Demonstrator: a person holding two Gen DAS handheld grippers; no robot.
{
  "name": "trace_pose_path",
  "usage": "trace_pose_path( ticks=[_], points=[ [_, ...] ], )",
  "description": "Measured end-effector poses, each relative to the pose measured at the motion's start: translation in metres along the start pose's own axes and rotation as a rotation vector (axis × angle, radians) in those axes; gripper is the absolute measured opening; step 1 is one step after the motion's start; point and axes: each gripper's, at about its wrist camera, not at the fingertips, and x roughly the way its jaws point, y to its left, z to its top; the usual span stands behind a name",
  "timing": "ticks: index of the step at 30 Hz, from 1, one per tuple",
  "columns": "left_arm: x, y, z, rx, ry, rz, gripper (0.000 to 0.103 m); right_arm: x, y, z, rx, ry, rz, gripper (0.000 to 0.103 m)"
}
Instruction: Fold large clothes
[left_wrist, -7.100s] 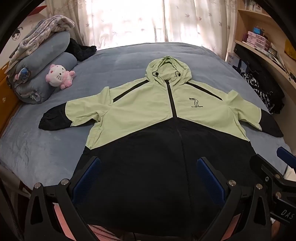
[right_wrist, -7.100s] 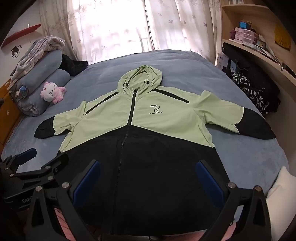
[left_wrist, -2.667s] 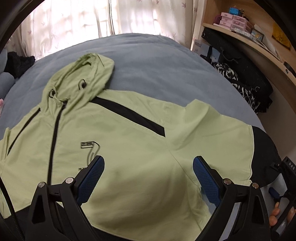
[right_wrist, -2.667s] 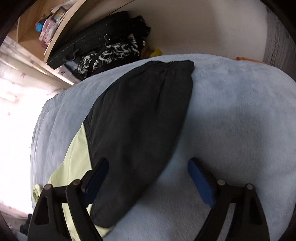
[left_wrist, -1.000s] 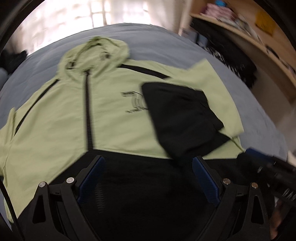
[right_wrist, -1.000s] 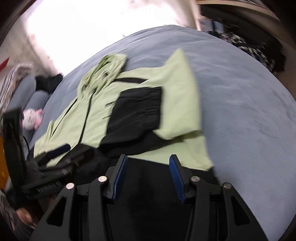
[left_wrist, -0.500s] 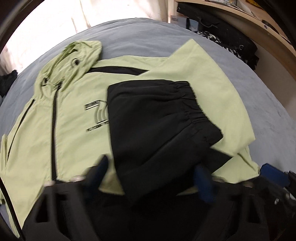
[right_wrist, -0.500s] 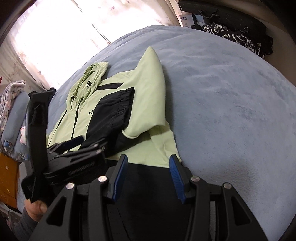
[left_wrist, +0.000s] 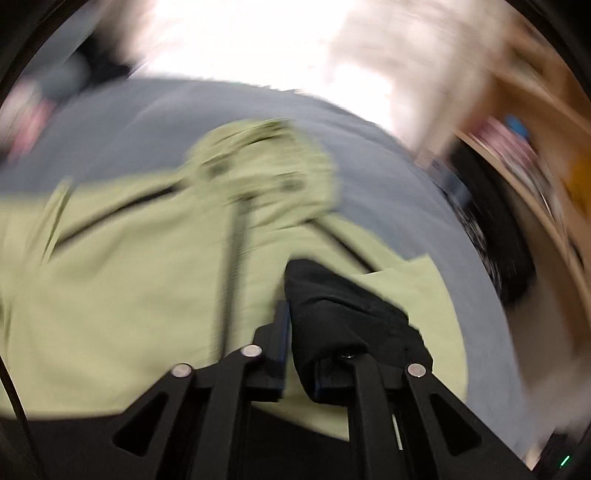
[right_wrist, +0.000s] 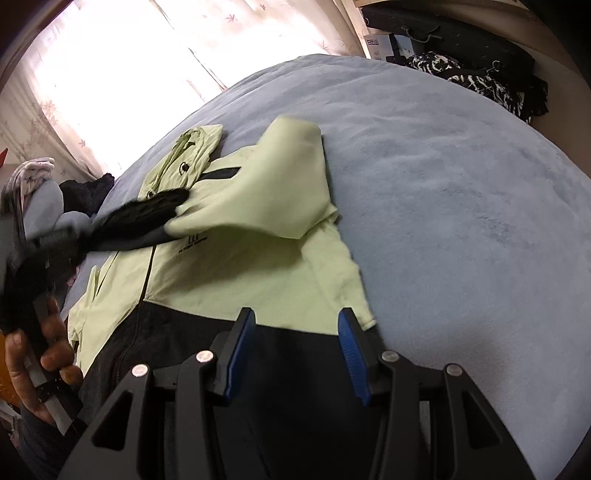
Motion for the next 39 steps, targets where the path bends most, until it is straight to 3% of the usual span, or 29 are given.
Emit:
trace_pose_path(
  ticks=[2,4,7,8,9,12,17,21,22,26,30,36,39],
  points=[
    [0.009,0.05,-0.012,-0.105,0.076,0.063,0.028,0.002,0.007,-0.002,-0.004,0.013,0.014,0.047],
    [0.018,0.083,-0.027,-0.174,0.16,0.091,0.032,0.004,0.016,-0.002,-0.022,0.027,0.024,0.047],
    [0.013,0.109,-0.043,-0.214,0.189,0.016,0.035,0.003,0.035,0.003,-0.079,0.023,0.019,0.047],
    [0.008,0.11,-0.043,-0.199,0.183,0.02,0.044,0.001,0.04,0.005,-0.094,0.018,0.019,0.047],
    [0.001,0.105,-0.039,-0.158,0.168,0.054,0.057,0.0,0.045,0.007,-0.107,0.011,0.019,0.047],
    [-0.017,0.084,-0.026,-0.029,0.124,0.067,0.066,-0.007,0.06,0.016,-0.145,-0.019,0.024,0.047],
    [-0.038,0.035,-0.012,0.268,0.119,0.126,0.076,-0.009,0.078,0.027,-0.191,-0.043,0.014,0.047],
    [-0.043,0.014,-0.009,0.451,0.137,0.265,0.079,-0.003,0.085,0.037,-0.194,-0.046,-0.006,0.047],
    [-0.043,0.014,-0.008,0.456,0.136,0.282,0.079,-0.002,0.084,0.041,-0.189,-0.048,-0.013,0.047],
    [-0.028,0.013,-0.001,0.403,0.203,0.212,0.08,0.006,0.077,0.057,-0.163,-0.047,-0.041,0.047],
    [0.022,-0.008,-0.003,0.402,0.303,0.171,0.08,0.02,0.07,0.077,-0.15,-0.048,-0.079,0.047],
    [0.096,-0.026,-0.011,0.34,0.427,0.249,0.08,0.054,0.038,0.104,-0.065,0.002,-0.095,0.049],
    [0.111,-0.03,-0.01,0.328,0.425,0.304,0.088,0.073,0.019,0.117,-0.012,0.031,-0.086,0.049]
  ],
)
